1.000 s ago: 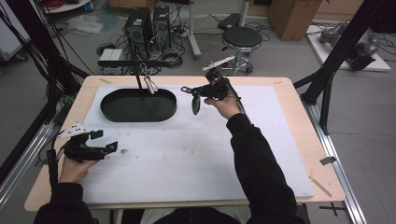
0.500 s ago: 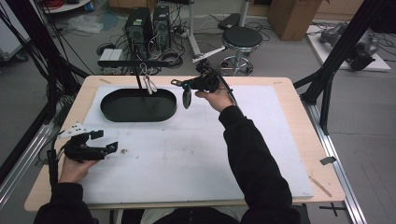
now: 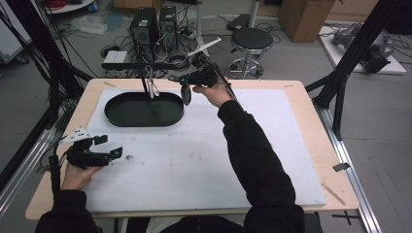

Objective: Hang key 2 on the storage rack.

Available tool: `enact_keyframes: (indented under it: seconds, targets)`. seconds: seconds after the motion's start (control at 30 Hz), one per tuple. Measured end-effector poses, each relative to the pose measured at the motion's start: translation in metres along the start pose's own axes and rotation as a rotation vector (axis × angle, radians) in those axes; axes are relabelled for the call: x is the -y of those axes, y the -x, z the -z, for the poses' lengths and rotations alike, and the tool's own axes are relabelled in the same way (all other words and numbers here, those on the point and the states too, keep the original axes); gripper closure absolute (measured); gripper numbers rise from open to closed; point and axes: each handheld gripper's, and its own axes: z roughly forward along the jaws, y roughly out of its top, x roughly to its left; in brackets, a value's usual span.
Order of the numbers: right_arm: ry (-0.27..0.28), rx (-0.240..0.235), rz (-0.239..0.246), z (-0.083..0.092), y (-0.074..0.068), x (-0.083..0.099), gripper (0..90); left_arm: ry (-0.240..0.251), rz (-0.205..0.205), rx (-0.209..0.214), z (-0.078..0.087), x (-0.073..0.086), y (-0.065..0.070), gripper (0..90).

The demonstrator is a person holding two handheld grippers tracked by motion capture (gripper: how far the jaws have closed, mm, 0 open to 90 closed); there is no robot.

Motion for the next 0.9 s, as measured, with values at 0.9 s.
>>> enact_keyframes:
  seconds: [0.9]
  targets:
    - [-0.050, 0.170, 0.136, -0.037, -0.009, -0.011, 86.0, 0.006, 0.000, 0.014, -0.001, 0.000, -0.001, 9.6]
